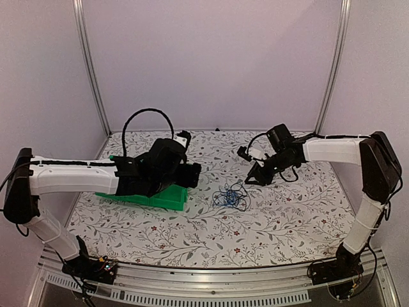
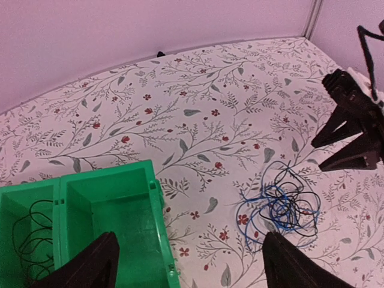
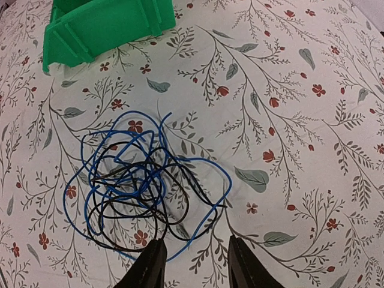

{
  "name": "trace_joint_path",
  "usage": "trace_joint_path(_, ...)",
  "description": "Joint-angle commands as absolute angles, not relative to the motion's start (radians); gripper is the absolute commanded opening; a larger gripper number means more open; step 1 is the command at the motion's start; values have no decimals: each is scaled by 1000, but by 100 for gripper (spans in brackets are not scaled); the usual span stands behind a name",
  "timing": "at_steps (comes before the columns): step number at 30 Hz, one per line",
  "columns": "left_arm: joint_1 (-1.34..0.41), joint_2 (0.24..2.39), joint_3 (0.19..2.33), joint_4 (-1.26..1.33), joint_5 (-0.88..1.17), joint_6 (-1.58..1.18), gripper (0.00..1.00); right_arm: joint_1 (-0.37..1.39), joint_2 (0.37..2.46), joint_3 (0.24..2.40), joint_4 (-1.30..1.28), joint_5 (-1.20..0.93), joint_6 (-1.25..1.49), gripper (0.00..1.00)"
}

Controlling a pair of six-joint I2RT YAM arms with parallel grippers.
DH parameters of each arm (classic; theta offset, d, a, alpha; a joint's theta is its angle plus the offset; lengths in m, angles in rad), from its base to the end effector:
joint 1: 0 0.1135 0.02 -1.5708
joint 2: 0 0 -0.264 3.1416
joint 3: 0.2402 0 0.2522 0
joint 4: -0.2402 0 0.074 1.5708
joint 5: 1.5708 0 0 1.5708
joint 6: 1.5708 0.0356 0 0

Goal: Untangle the cables

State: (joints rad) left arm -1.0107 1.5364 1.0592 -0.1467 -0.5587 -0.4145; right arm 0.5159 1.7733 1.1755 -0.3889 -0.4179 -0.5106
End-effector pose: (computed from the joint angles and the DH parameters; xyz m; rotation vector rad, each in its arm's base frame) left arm 0.1970 -0.2786 0.2573 0.3181 2.0742 -0.2448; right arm 0.3131 0.1942 0.1950 -1.3721 2.1084 0.5343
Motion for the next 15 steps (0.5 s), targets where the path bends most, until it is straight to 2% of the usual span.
trace_joint_path(1, -1039, 1482, 977, 91, -350, -467, 81, 508, 1868, 1257, -423, -451, -450, 38)
trace_joint_path(15, -1101, 1496, 971, 157, -328, -456, 77, 483, 1961, 1302, -411, -471, -406, 34)
